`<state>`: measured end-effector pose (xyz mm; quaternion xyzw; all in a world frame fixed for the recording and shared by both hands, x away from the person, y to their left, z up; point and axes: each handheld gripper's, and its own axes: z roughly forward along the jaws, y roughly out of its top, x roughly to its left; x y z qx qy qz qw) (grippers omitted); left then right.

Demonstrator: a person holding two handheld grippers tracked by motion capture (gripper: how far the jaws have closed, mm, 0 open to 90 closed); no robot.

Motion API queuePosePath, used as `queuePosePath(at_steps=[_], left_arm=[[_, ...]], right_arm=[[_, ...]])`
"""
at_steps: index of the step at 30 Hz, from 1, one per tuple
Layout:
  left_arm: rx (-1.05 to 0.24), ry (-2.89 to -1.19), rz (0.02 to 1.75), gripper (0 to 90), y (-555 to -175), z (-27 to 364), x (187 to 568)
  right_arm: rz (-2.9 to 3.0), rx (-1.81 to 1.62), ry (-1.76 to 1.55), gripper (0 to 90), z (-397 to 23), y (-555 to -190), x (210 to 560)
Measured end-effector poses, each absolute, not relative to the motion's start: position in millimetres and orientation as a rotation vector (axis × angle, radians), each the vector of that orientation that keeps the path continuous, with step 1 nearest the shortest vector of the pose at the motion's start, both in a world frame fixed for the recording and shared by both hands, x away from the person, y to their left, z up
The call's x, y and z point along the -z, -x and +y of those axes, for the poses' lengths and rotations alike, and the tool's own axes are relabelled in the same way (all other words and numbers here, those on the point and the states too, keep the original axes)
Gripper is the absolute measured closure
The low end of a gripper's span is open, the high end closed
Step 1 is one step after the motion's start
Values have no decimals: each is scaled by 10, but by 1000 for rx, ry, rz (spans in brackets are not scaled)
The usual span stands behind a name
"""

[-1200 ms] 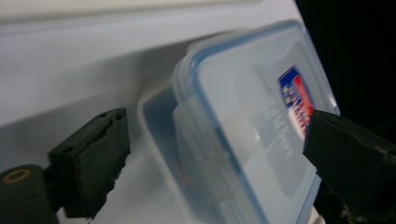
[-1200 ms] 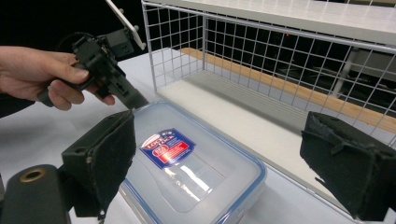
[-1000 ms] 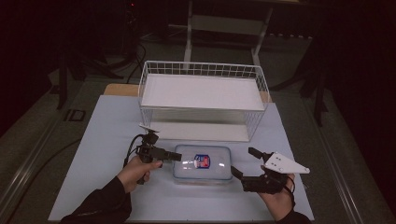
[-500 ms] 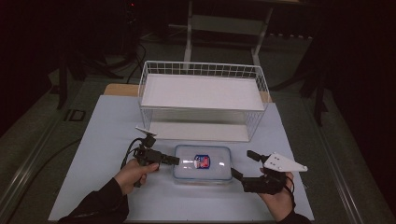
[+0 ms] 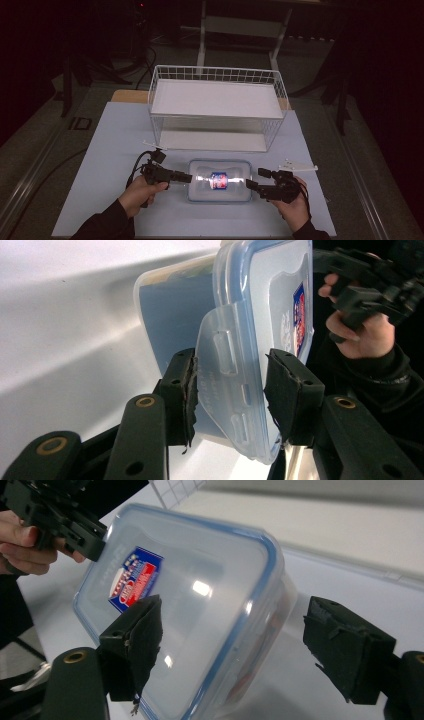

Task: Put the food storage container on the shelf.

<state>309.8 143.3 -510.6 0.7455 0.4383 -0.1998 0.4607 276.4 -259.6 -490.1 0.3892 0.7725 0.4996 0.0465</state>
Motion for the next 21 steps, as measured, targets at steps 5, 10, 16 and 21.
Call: queuePosePath(at_steps=[5,10,16,21], left_arm=[[480,-1842,1047,577,-3056,1434,5105],[471,-1855,1024,582,-3021,1435,5098],[468,-1855,1011,586,-2993,1439,5102],[460,-1846,1006,586,-2979,1442,5110]], right_arm=[[2442,-1550,-1261,268,-2609,-2844,4982],[2495,-1577,-1323,294,-2621,-2913,5060],[2550,-1639,-1392,384,-2643,-2962,5114],[2576,-1640,-1386,460,-2652,-2951,5097]])
